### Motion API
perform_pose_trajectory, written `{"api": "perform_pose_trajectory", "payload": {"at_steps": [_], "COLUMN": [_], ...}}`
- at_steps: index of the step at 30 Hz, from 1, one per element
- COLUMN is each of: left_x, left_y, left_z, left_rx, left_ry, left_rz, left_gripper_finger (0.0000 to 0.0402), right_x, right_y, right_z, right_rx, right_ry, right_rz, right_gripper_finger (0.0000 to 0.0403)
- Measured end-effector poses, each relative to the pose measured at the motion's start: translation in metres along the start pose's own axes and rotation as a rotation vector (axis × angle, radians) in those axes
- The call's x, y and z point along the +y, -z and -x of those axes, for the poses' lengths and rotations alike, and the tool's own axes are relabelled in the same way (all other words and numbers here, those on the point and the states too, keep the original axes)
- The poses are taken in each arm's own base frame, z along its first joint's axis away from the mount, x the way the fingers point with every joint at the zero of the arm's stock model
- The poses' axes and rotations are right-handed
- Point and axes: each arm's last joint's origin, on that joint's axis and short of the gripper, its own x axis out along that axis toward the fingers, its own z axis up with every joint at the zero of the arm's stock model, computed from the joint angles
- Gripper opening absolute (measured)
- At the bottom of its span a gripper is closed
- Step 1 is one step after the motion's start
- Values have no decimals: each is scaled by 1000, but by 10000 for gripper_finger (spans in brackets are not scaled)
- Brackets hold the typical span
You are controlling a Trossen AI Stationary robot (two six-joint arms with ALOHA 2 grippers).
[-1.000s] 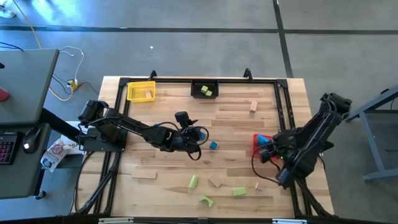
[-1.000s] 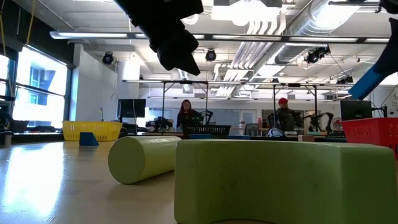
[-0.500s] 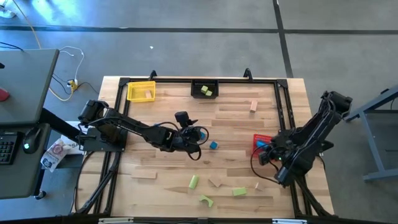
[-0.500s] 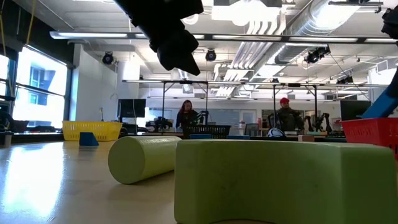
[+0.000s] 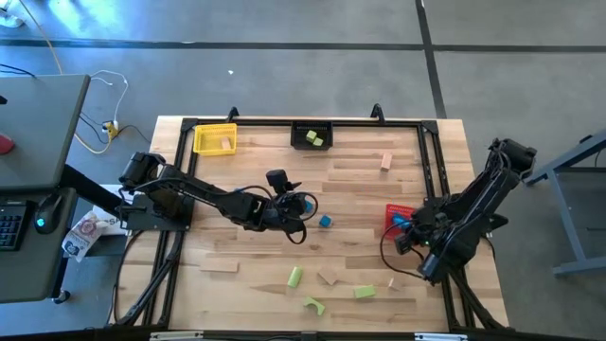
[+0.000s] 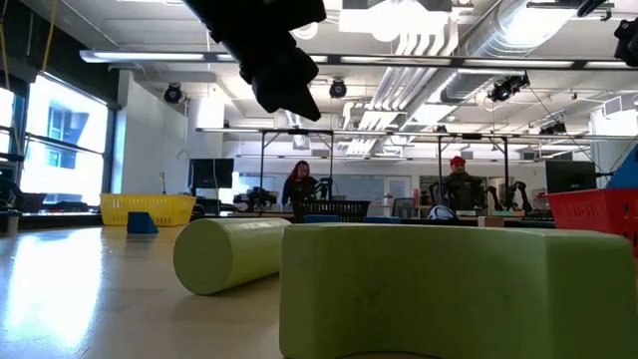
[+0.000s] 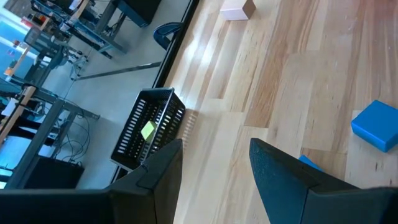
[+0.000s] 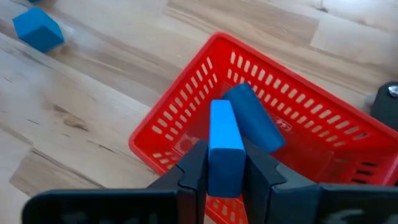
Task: Sort & place blocks by color
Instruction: Put the blue block into the red basket
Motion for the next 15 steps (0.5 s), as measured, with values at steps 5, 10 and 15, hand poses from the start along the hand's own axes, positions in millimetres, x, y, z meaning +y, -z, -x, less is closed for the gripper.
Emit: {"api": "perform_pose_trajectory", "payload": {"at_steps": [5, 10, 15], "left_x": [0, 0, 0], "left_y": [0, 0, 0], "left_z": [0, 0, 0], "left_rx": [0, 0, 0], "left_ry": [0, 0, 0], "left_rz": [0, 0, -3], "left_gripper_finger": [172, 172, 172], "right_x": [-1, -5, -10], "right_y": [0, -2, -6], "right_z": [0, 0, 1], "right_rx": [16, -9, -45], "right_ry": [14, 51, 100], "right_rz": [5, 17, 4], "right_gripper_finger": [89, 140, 171]}}
